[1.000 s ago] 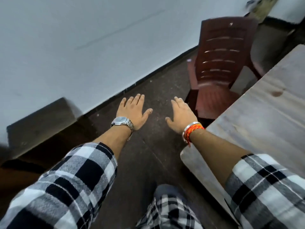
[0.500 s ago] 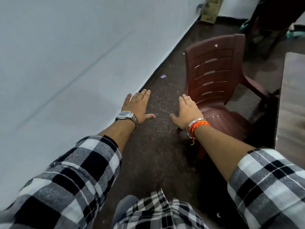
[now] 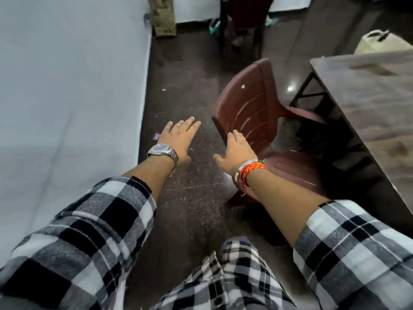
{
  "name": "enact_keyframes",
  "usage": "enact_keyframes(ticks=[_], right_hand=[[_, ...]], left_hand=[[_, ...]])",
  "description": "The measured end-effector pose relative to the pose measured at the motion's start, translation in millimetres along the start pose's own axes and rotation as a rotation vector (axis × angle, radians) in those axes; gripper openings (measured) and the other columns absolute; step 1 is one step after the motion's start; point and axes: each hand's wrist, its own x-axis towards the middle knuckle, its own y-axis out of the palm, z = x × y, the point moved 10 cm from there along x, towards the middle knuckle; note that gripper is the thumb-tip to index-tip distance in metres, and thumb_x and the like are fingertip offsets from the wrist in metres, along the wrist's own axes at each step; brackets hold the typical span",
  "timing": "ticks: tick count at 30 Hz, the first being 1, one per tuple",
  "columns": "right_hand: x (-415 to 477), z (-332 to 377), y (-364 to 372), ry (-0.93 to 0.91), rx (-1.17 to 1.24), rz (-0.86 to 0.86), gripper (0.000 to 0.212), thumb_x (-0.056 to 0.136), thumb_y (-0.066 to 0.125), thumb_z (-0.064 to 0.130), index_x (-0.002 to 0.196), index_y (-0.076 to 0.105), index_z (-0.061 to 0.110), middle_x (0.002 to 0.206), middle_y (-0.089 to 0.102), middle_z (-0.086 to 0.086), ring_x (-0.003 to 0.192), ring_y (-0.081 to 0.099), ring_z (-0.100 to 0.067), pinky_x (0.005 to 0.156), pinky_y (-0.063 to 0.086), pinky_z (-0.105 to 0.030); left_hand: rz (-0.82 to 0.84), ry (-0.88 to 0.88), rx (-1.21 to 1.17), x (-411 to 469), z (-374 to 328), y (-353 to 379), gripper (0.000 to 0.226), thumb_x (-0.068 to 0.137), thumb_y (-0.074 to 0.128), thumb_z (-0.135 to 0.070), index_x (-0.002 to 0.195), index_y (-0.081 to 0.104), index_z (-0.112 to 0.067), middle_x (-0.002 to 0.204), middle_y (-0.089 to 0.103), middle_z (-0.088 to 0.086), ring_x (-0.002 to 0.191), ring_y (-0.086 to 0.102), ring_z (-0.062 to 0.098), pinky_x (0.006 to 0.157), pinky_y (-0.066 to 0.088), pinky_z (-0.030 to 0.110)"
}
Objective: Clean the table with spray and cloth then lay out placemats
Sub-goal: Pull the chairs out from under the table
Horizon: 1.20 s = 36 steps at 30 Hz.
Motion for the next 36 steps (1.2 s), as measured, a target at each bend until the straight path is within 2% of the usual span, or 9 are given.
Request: enact_keyframes(ticks=[3, 7, 12, 18, 22, 27, 31, 33, 36], right_hand=[[51, 3, -5, 0.099, 0.008, -0.027, 0.088, 0.085, 0.054, 0.05, 0.145, 0.019, -0.004, 0.154, 0.018, -0.022, 0.143, 0.015, -0.032, 0.117, 0.017, -0.039], [120, -2, -17, 0.195, 0.065, -0.113, 0.088, 0.082, 0.056, 0.051, 0.141, 0.024, -0.006, 0.151, 0.023, -0.025, 0.142, 0.017, -0.033, 0.117, 0.017, -0.039], [183, -24, -21, 0.374, 0.136, -0.155, 0.092, 0.075, 0.059, 0.055, 0.137, 0.03, -0.006, 0.145, 0.034, -0.023, 0.14, 0.023, -0.034, 0.115, 0.024, -0.041], [214, -44, -17, 0.565, 0.207, -0.149, 0.095, 0.073, 0.064, 0.047, 0.14, 0.023, -0.007, 0.146, 0.031, -0.026, 0.137, 0.027, -0.035, 0.112, 0.028, -0.041], [228, -55, -18, 0.699, 0.242, -0.171, 0.096, 0.069, 0.068, 0.042, 0.139, 0.025, -0.008, 0.144, 0.032, -0.026, 0.132, 0.035, -0.035, 0.109, 0.034, -0.041], [247, -55, -7, 0.963, 0.284, -0.192, 0.085, 0.08, 0.066, 0.033, 0.141, 0.022, -0.006, 0.143, 0.034, -0.024, 0.128, 0.041, -0.036, 0.104, 0.038, -0.043], [244, -51, -9, 1.239, 0.27, -0.389, 0.049, 0.093, 0.047, 0.024, 0.134, 0.035, 0.001, 0.132, 0.05, -0.017, 0.117, 0.052, -0.033, 0.091, 0.043, -0.044], [237, -49, -11, 1.279, 0.235, -0.466, 0.039, 0.092, 0.048, 0.023, 0.127, 0.043, 0.006, 0.123, 0.057, -0.012, 0.11, 0.056, -0.031, 0.085, 0.044, -0.043], [231, -52, -9, 1.291, 0.166, -0.465, 0.04, 0.085, 0.059, 0.027, 0.118, 0.051, 0.007, 0.108, 0.064, -0.008, 0.095, 0.063, -0.029, 0.073, 0.048, -0.038]], left_hand=[[-0.017, 0.138, 0.088, 65, 7, -18, 0.114, 0.081, 0.08, -0.024, 0.161, -0.001, -0.023, 0.17, 0.0, 0.001, 0.155, 0.012, 0.024, 0.124, 0.008, 0.044], [-0.026, 0.268, 0.153, 145, 13, -31, 0.118, 0.079, 0.081, -0.023, 0.161, -0.004, -0.024, 0.17, -0.003, 0.001, 0.155, 0.009, 0.023, 0.124, 0.006, 0.045], [-0.039, 0.43, 0.206, 224, 1, -42, 0.108, 0.086, 0.074, -0.018, 0.161, -0.003, -0.026, 0.17, -0.004, -0.001, 0.156, 0.007, 0.022, 0.124, 0.004, 0.044], [-0.034, 0.66, 0.228, 288, -38, -43, 0.11, 0.082, 0.077, -0.023, 0.161, 0.002, -0.028, 0.17, -0.003, -0.001, 0.156, 0.007, 0.023, 0.124, 0.007, 0.045], [-0.098, 0.84, 0.249, 325, -73, -48, 0.095, 0.087, 0.067, -0.016, 0.161, 0.009, -0.029, 0.17, -0.004, -0.002, 0.156, 0.007, 0.024, 0.123, 0.009, 0.046], [-0.113, 1.054, 0.387, 357, -100, -43, 0.084, 0.09, 0.065, -0.025, 0.159, 0.017, -0.03, 0.17, -0.002, -0.002, 0.156, 0.007, 0.023, 0.123, 0.01, 0.046], [-0.098, 1.199, 0.581, 376, -114, -38, 0.08, 0.086, 0.066, -0.024, 0.156, 0.027, -0.031, 0.17, 0.007, -0.003, 0.156, 0.007, 0.023, 0.123, 0.009, 0.048], [-0.113, 1.245, 0.62, 381, -121, -38, 0.073, 0.086, 0.063, -0.021, 0.153, 0.034, -0.033, 0.168, 0.019, -0.005, 0.155, 0.011, 0.022, 0.124, 0.009, 0.046], [-0.167, 1.314, 0.584, 378, -132, -41, 0.054, 0.089, 0.056, -0.026, 0.143, 0.051, -0.032, 0.152, 0.048, -0.009, 0.148, 0.03, 0.022, 0.122, 0.013, 0.043]])
